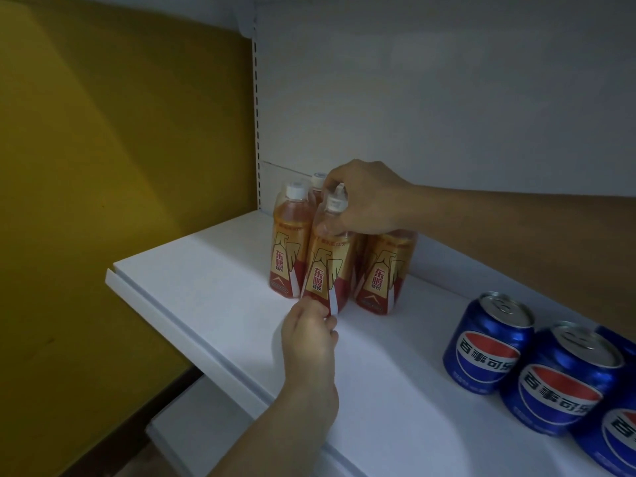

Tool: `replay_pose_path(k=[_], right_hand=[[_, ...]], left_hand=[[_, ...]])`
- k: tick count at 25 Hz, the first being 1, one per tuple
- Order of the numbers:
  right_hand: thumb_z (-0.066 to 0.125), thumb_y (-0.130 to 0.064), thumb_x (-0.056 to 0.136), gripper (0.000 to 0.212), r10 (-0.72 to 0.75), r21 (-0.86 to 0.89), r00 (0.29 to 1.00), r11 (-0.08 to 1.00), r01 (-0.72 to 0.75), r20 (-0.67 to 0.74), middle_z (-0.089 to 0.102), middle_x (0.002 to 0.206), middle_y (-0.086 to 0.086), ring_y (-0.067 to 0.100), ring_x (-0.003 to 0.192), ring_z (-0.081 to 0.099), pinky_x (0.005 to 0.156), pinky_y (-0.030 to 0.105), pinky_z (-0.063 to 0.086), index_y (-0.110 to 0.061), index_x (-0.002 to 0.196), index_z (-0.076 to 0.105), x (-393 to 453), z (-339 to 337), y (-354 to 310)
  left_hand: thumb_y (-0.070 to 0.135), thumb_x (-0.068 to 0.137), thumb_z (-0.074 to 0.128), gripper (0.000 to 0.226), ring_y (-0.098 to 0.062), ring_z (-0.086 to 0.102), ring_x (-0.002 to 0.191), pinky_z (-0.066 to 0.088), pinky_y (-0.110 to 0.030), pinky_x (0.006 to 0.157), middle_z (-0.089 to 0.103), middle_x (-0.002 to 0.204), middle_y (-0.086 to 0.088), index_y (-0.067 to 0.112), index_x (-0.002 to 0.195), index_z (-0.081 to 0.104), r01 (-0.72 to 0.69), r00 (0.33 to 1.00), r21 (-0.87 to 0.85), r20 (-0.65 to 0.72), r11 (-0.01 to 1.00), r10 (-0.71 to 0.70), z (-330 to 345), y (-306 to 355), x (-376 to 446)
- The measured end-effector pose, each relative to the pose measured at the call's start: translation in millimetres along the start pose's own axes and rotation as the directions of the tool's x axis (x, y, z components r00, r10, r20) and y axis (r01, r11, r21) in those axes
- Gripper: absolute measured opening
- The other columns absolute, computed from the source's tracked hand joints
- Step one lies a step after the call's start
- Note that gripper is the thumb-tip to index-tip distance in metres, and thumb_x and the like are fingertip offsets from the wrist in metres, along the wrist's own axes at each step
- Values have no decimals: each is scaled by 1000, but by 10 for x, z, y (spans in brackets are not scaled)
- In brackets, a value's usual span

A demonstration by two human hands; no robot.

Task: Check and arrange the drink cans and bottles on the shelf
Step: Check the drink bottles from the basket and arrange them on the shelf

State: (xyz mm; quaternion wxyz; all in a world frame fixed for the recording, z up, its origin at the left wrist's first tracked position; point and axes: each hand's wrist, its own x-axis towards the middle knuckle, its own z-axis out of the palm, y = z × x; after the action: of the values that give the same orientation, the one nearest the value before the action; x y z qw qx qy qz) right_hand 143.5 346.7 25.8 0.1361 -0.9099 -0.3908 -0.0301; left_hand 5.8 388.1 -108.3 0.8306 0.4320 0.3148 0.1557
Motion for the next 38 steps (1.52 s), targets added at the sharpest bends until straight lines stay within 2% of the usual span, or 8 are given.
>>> replay_pose_path(k=[6, 10, 15, 20, 25, 30, 35, 38], right_hand=[[82, -55, 79, 64, 8, -28, 1000, 1000, -7, 26, 55, 114, -4, 16, 98, 55, 62, 19, 37, -20, 128, 61, -48, -105, -46], [63, -45, 100, 31, 63, 34, 979, 998, -57, -196, 63, 105, -3, 14, 92, 60, 74, 23, 41, -17, 112, 68, 120, -386, 55], [74, -39, 94, 36, 121, -68, 992, 991, -117, 47, 63, 112, -1, 16, 98, 59, 74, 24, 44, -18, 122, 71, 290, -315, 218], [77, -32, 92, 30, 130, -49, 991, 990, -129, 19, 68, 116, 5, 13, 81, 59, 68, 23, 44, -18, 118, 74, 305, -302, 242], [62, -28, 103, 25, 83, 51, 932, 996, -69, -354, 65, 126, 6, 14, 91, 59, 68, 10, 42, -16, 123, 70, 19, -883, 231], [40, -21, 109, 31, -39, 39, 684, 994, 97, -728, 58, 114, -4, 10, 103, 55, 71, -4, 32, -15, 122, 68, -498, -1441, 232], [35, -24, 106, 36, -20, 190, 684, 954, 231, -729, 65, 100, -3, 15, 98, 65, 85, 27, 52, -22, 98, 70, -1417, -1547, 271], [35, -18, 108, 38, 9, 309, 747, 913, 265, -665, 69, 94, -8, 7, 87, 66, 77, 21, 50, -21, 97, 71, -2160, -1353, 308]], left_hand=[[24, 105, 43, 24, -25, 64, 112, 50, -39, 102, 68, 104, 1, 22, 118, 63, -51, 999, 59, -2, 997, 52, -13, -58, 85], [16, 104, 41, 36, -22, 65, 110, 54, -43, 99, 66, 121, -3, 16, 137, 55, -73, 997, 120, 33, 990, 70, -36, -74, 119], [19, 104, 46, 37, -24, 64, 108, 55, -41, 92, 64, 122, -9, 14, 140, 52, -91, 996, 158, 39, 983, 86, -37, -93, 142], [14, 103, 47, 28, -23, 64, 103, 54, -39, 89, 64, 108, -4, 19, 130, 52, -129, 991, 203, 55, 971, 120, -55, -129, 152], [12, 102, 48, 15, -25, 63, 101, 54, -42, 89, 62, 105, -4, 22, 112, 54, -138, 990, 212, 21, 967, 137, -21, -96, 46], [10, 100, 45, 23, -28, 68, 91, 53, -41, 82, 71, 95, -10, 12, 96, 67, -172, 980, 114, 122, 978, 158, 169, 11, -318], [27, 102, 43, 34, -32, 70, 90, 51, -39, 76, 75, 98, -13, 11, 96, 73, -95, 859, -101, 494, 990, 133, 590, 81, -934], [54, 99, 32, 59, -30, 73, 102, 57, -44, 88, 75, 113, -11, 18, 107, 78, 98, 584, -59, 811, 993, -10, 877, -76, -1297]])
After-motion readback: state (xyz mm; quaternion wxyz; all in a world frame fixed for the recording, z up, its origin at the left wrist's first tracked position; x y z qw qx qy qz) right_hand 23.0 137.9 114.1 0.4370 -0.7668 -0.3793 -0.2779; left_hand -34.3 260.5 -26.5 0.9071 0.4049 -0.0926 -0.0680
